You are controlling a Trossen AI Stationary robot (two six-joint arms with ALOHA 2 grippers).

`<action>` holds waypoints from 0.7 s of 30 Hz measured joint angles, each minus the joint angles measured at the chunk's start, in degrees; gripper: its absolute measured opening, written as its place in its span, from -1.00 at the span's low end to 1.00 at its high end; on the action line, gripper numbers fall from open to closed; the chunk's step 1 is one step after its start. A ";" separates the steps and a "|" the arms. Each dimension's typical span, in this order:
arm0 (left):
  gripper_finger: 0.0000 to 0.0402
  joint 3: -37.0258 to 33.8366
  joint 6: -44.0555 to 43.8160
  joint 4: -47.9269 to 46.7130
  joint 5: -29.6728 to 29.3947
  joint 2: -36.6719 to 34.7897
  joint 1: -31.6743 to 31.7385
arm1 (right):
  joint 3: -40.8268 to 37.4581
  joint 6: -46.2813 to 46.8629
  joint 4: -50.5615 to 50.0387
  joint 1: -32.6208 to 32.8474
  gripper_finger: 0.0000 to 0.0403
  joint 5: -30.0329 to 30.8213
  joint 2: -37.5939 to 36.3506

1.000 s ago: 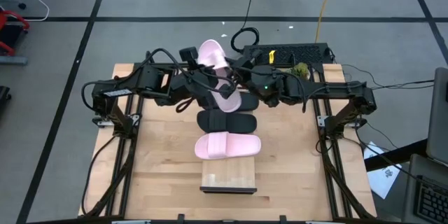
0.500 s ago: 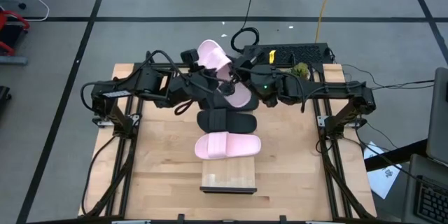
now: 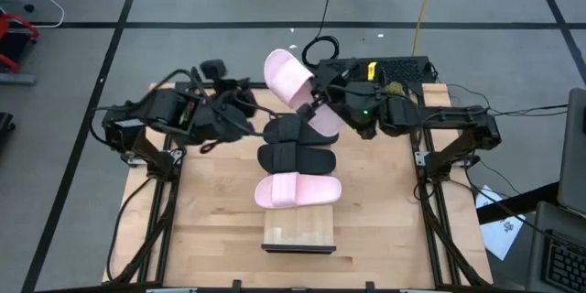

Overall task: Pick and place slides into the shelf
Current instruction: Put the pink slide on the shelf

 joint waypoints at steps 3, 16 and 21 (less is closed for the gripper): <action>-0.74 0.00 -7.03 -6.38 0.05 -1.72 0.87 | 0.00 1.96 -1.81 1.76 -1.00 -6.39 -1.76; -0.73 -0.39 -23.47 -10.43 12.01 -10.30 2.30 | 0.03 17.90 -9.55 11.00 -1.00 -43.18 -6.47; -0.73 -0.39 -23.45 -10.42 13.93 -10.81 2.26 | 0.04 21.86 -11.33 15.34 -1.00 -49.94 -2.56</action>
